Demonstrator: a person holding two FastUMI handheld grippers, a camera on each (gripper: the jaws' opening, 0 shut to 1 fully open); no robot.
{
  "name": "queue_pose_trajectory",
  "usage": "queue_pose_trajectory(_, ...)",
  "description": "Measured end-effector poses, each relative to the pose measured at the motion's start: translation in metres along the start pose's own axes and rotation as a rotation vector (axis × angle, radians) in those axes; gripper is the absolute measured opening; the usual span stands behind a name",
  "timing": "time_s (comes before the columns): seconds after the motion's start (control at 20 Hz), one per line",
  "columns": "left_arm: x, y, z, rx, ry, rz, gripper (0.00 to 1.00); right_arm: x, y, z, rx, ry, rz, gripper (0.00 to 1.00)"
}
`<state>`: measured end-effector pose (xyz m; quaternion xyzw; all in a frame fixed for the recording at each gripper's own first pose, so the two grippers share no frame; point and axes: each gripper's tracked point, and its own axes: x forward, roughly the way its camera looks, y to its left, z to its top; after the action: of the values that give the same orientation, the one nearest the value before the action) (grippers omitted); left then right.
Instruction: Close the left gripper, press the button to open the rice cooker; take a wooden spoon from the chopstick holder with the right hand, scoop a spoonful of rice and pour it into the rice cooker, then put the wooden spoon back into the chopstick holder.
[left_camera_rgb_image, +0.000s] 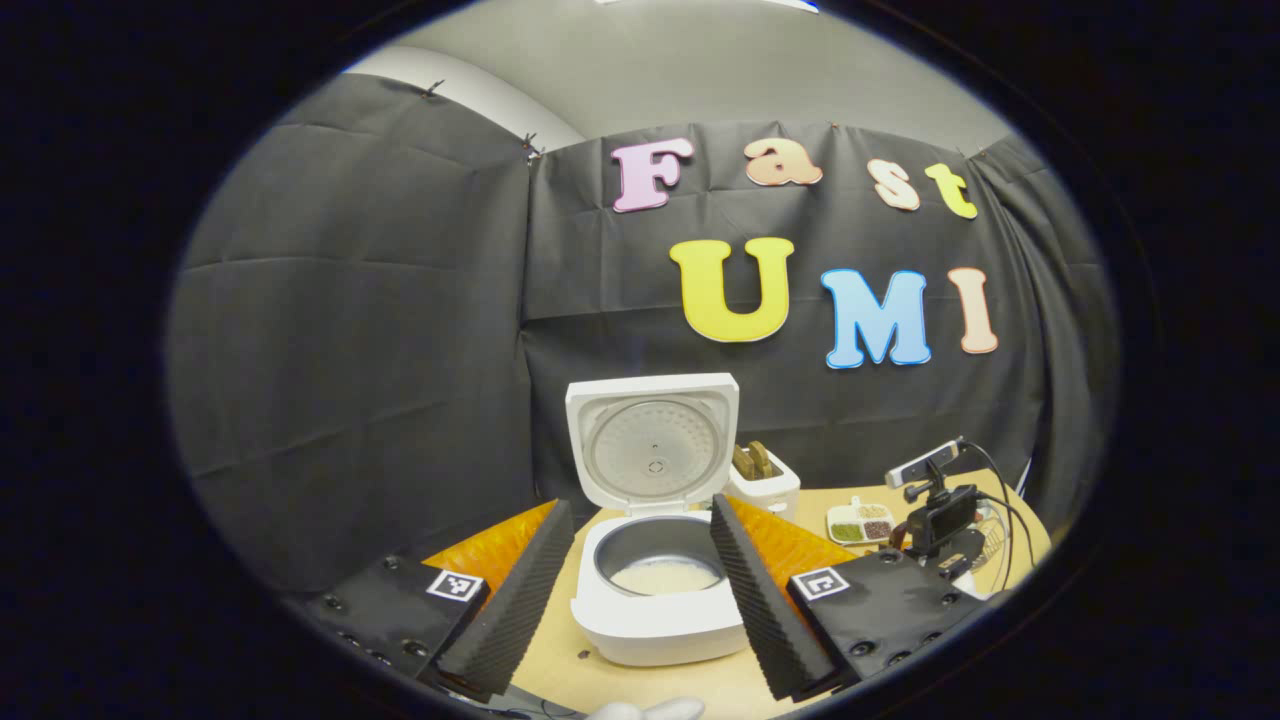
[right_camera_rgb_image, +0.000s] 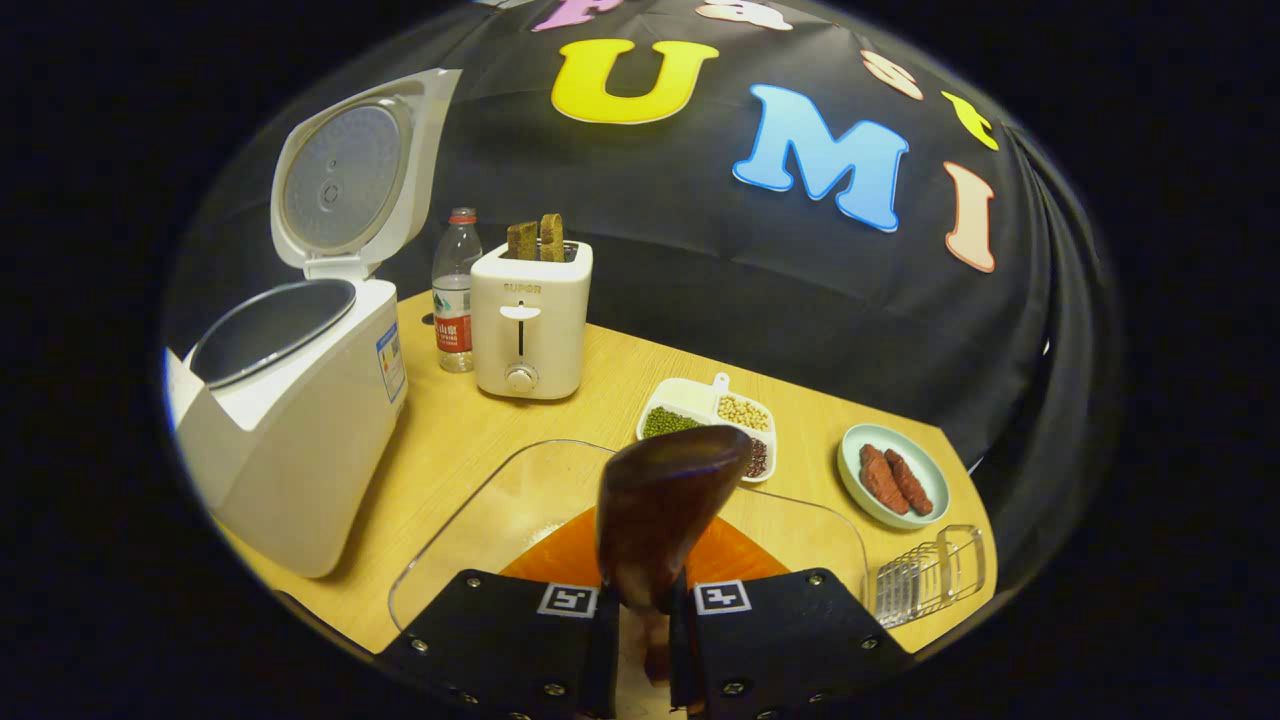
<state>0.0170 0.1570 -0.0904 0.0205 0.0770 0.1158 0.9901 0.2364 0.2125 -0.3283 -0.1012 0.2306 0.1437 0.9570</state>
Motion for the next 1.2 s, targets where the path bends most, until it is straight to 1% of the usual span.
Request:
queue_pose_trajectory(0.05,0.001,0.001,-0.001,-0.004,0.002,0.001,0.94,0.0,0.003,0.001,0.059,0.009,0.019,0.21)
queue_pose_trajectory(0.25,0.001,0.007,0.001,-0.007,0.003,0.005,0.94,0.001,0.013,0.005,0.361,0.038,0.097,0.21)
queue_pose_trajectory(0.55,0.003,0.012,0.003,-0.011,0.002,0.011,0.94,0.002,0.005,0.0,0.721,0.06,0.163,0.21)
queue_pose_trajectory(0.75,0.006,0.009,0.004,-0.014,0.006,0.008,0.94,-0.001,0.0,0.001,0.891,0.045,0.206,0.21)
queue_pose_trajectory(0.85,0.006,0.008,0.007,-0.005,-0.001,0.007,0.94,-0.003,0.0,0.007,0.936,0.025,0.234,0.21)
queue_pose_trajectory(0.95,0.005,0.006,0.01,-0.001,-0.008,0.005,0.94,-0.004,-0.003,0.008,0.987,0.017,0.24,0.21)
queue_pose_trajectory(1.2,0.005,0.008,0.018,0.006,-0.022,0.008,0.94,-0.01,-0.026,0.025,1.139,-0.047,0.261,0.21)
